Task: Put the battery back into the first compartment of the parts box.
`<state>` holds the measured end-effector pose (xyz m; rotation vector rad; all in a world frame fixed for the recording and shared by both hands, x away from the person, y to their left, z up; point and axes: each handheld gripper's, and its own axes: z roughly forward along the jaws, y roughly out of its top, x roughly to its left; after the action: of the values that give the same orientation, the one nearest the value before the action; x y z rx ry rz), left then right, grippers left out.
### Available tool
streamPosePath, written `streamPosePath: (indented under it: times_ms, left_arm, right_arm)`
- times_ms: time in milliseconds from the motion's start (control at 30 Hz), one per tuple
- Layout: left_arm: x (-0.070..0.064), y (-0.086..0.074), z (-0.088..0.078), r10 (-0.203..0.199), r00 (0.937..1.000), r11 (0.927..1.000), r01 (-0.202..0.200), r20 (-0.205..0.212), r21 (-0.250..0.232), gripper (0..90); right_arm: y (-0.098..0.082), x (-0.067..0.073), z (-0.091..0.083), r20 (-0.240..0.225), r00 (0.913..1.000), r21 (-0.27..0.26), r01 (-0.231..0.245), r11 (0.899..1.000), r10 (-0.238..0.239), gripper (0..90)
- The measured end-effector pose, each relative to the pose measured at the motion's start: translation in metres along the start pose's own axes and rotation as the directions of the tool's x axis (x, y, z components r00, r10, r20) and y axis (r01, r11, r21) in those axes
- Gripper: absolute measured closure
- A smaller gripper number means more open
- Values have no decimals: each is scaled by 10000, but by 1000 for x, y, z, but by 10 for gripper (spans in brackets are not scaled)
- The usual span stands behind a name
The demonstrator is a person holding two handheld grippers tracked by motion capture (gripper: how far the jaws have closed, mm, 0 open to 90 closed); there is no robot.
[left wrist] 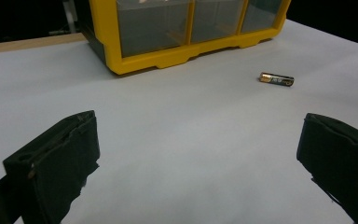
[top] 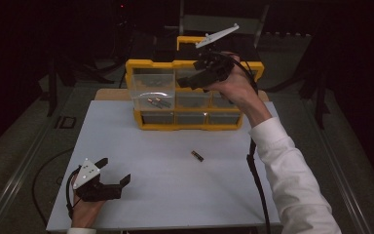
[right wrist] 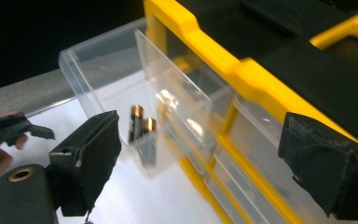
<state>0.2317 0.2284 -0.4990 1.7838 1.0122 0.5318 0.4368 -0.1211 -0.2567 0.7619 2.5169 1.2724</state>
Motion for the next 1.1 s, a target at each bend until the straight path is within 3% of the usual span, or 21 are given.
streamPosePath:
  times_ms: [267, 600, 733, 1100]
  left_arm:
    - [0, 0, 1, 23, 10000, 10000, -23, 6, 17, 0]
    - [0, 0, 1, 22, 10000, 10000, -22, 9, 19, 0]
    - [-1, 0, 1, 48, 10000, 10000, -49, 22, 48, 0]
    - [-1, 0, 2, 41, 10000, 10000, -41, 29, 69, 0]
  right_arm:
    - [-25, -7, -1, 220, 9996, 248, -193, 9995, 187, 131]
    - [-65, -6, 12, 458, 9989, 919, -177, 9956, 136, 137]
    - [-93, -3, 25, 493, 9987, 1367, -200, 9904, 133, 137]
    - [-148, 5, 57, 370, 9993, 2362, -198, 9715, 113, 161]
